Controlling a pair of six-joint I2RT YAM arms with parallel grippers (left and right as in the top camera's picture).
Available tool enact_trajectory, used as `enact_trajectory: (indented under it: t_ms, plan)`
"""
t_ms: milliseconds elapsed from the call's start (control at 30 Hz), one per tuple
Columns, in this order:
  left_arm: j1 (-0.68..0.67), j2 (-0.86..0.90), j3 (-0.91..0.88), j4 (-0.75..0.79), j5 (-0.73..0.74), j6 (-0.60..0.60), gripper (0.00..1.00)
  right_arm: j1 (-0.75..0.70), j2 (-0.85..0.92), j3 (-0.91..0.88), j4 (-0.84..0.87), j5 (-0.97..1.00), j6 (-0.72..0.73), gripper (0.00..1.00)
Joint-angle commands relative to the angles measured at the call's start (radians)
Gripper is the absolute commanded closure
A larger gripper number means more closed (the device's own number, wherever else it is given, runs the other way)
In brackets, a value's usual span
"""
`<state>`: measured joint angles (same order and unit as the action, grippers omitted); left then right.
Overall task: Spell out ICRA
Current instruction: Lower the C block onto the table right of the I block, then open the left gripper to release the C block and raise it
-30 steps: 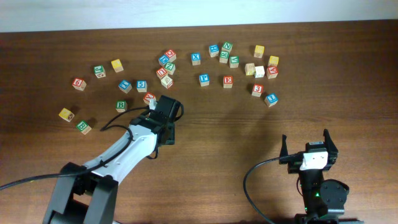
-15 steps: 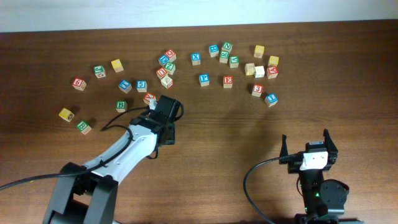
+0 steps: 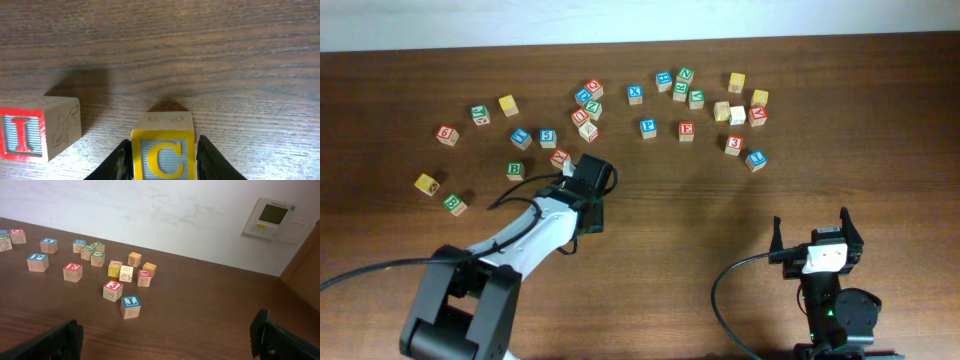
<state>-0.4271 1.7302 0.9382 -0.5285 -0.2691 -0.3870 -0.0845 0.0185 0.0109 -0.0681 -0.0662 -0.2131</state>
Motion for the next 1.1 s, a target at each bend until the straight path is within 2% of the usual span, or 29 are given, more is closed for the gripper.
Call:
enact_trajectory:
  t_ms: [0,267,633,933,1000,1067]
  plan:
    - [-0.004,0.008,-0.008,0.021,-0.001,-0.013,0.67,0.000,-0.006,-0.005,-0.004,-0.009,0.004,0.02]
    - [-0.004,0.007,-0.007,0.018,-0.023,-0.013,0.68,0.000,-0.006,-0.005,-0.004,-0.008,0.004,0.02]
    - [-0.004,0.007,-0.007,0.016,-0.079,-0.012,0.80,0.000,-0.006,-0.005,-0.004,-0.009,0.004,0.02]
    - [-0.004,0.007,-0.007,0.015,-0.080,-0.008,0.78,0.000,-0.006,-0.005,-0.004,-0.009,0.004,0.02]
    - [-0.004,0.007,-0.007,0.015,-0.080,-0.008,0.71,0.000,-0.006,-0.005,-0.004,-0.009,0.004,0.02]
    - [-0.004,0.007,-0.007,0.014,-0.080,-0.008,0.47,0.000,-0.006,-0.005,-0.004,-0.009,0.004,0.02]
